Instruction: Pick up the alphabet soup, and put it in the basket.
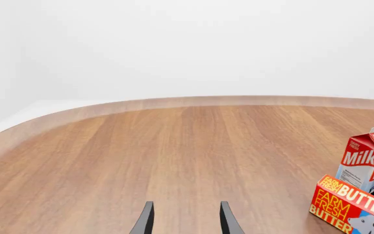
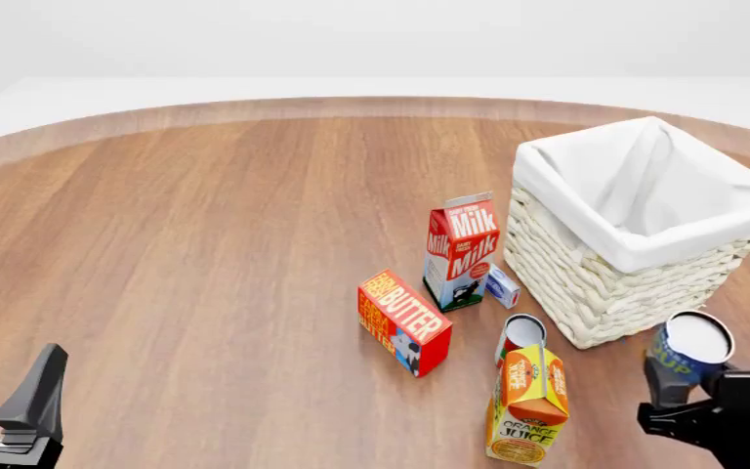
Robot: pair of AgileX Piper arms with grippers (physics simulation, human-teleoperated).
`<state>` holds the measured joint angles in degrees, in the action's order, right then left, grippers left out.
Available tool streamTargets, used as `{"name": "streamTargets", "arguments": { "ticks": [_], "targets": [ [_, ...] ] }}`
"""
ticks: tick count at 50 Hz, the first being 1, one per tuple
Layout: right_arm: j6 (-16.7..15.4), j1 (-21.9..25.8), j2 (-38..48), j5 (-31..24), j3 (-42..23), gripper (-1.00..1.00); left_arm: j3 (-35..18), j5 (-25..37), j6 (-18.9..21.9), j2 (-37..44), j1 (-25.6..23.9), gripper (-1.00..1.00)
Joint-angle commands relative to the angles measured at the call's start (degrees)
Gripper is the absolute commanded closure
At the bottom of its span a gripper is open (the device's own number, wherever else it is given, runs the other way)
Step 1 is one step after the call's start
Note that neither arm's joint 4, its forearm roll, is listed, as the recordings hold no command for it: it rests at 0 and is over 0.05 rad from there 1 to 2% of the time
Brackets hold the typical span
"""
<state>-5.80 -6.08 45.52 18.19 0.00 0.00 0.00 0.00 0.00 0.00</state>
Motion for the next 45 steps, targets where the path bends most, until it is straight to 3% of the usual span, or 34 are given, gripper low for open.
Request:
{"name": "streamTargets", "arguments": {
  "ticks": [1, 8, 16, 22, 45],
  "targets": [
    [-0.93, 0.11, -9.63, -6.89, -0.07, 1.0, 0.0, 0.0, 0.0, 0.0, 0.0, -1.0],
    [-1.48, 0.11, -11.79, -8.91, -0.92, 1.0, 0.0, 0.0, 0.0, 0.0, 0.0, -1.0],
    [-2.41, 2.67, -18.77, -18.37, -5.87, 1.0, 0.0, 0.0, 0.0, 0.0, 0.0, -1.0],
    [-3.09, 3.85, -20.97, -22.05, -8.71, 1.0, 0.0, 0.0, 0.0, 0.0, 0.0, -1.0],
    [-5.88, 4.58, -22.32, -26.39, -15.52, 1.0, 0.0, 0.0, 0.0, 0.0, 0.0, -1.0]
  ]
}}
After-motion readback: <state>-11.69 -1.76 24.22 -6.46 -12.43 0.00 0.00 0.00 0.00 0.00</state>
